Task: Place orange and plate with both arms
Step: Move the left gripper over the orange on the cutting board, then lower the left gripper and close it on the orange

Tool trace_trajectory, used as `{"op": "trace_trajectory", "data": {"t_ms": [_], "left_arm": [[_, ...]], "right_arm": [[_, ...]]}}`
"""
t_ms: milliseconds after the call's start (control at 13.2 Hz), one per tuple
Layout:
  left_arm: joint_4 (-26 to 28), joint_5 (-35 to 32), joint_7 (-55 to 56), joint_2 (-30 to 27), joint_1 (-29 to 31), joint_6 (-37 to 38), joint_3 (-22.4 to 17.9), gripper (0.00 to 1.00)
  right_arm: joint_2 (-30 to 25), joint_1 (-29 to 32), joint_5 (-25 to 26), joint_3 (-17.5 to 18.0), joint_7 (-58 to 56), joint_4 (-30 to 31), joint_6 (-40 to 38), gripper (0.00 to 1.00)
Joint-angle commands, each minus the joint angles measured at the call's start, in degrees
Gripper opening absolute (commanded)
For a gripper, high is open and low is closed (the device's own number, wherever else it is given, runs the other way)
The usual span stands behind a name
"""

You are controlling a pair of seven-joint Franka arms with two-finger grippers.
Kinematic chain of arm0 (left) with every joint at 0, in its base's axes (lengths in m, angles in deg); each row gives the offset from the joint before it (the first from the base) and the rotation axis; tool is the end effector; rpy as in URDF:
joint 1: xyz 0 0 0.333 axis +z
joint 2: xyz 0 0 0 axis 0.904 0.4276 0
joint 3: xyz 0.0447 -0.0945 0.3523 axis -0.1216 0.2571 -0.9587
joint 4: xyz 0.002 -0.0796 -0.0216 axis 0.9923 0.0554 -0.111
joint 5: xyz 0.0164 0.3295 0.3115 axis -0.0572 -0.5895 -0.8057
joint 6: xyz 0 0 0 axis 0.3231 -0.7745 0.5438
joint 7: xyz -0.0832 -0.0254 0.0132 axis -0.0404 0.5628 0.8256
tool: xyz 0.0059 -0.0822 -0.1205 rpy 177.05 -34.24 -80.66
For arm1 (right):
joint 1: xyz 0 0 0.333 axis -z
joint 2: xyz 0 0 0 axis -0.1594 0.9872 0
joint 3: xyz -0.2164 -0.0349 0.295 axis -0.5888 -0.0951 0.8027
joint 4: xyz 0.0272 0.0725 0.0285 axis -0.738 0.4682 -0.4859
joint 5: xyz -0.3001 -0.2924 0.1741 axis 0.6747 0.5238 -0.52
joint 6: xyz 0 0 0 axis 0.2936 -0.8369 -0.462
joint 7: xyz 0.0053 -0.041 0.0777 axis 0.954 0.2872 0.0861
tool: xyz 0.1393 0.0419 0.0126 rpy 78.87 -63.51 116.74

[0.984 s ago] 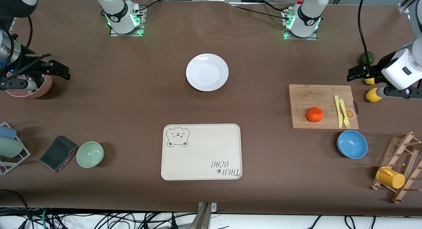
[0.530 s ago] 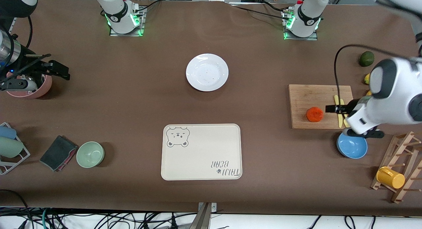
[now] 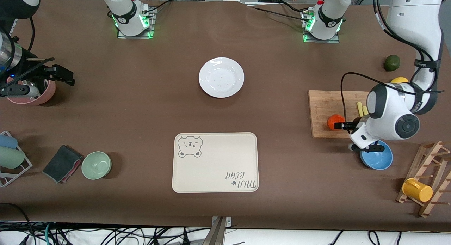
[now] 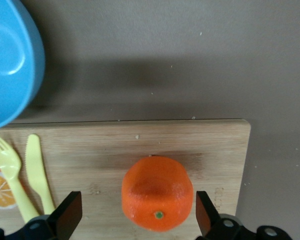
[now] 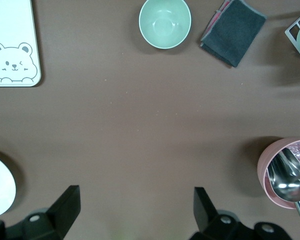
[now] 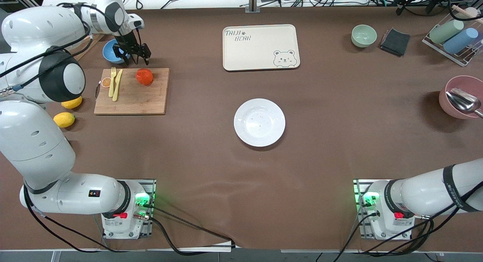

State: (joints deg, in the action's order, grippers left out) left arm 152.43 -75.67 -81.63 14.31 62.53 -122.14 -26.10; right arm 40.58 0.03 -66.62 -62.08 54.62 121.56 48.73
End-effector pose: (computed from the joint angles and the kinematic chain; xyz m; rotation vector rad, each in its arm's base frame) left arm 0.6900 0.0070 0.2038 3.1055 -0.0277 -0.4328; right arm 0.6338 0.0184 0.5815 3.1136 0.0196 -0.1383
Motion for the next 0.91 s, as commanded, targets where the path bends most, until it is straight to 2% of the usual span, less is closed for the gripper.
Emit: {"op": "trace_trajectory", "data": {"t_ms": [0, 151, 530, 606, 681, 757, 833], "left_arm": [[7.2, -0.1, -0.6, -3.4, -0.5, -5.7, 0.1, 1.0], [9.9, -0.1, -0.6, -3.4, -0.4, -8.3, 0.1, 1.0], [11.8, 0.6, 1.4, -2.9, -0.6, -7.9, 0.2, 1.0], [11.6, 0.6, 3.8, -2.8, -0.9, -7.8, 0.3, 0.92], [11.4, 0.6, 6.7, -2.6, -1.5, -7.8, 0.6, 0.53], [10.9, 0.6, 8.7, -2.6, -2.2, -7.7, 0.8, 0.24], [10.1, 0.6, 9.8, -2.6, -3.1, -7.7, 0.9, 0.2]], "right_arm": [[0.4, 0.0, 0.0, 0.0, 0.5, -1.3, -0.5, 1.0], [0.4, 0.0, 0.0, 0.0, 0.5, -1.5, -0.5, 1.0], [0.4, 0.0, 0.1, 0.0, 0.5, -1.5, -0.4, 1.0], [0.4, 0.0, 0.1, 0.0, 0.5, -1.5, -0.4, 1.0], [0.4, 0.0, 0.1, 0.0, 0.5, -1.5, -0.4, 1.0], [0.5, -0.1, 0.1, 0.0, 0.5, -1.5, -0.4, 1.0], [0.5, -0.1, 0.1, 0.0, 0.5, -1.5, -0.4, 1.0]]}}
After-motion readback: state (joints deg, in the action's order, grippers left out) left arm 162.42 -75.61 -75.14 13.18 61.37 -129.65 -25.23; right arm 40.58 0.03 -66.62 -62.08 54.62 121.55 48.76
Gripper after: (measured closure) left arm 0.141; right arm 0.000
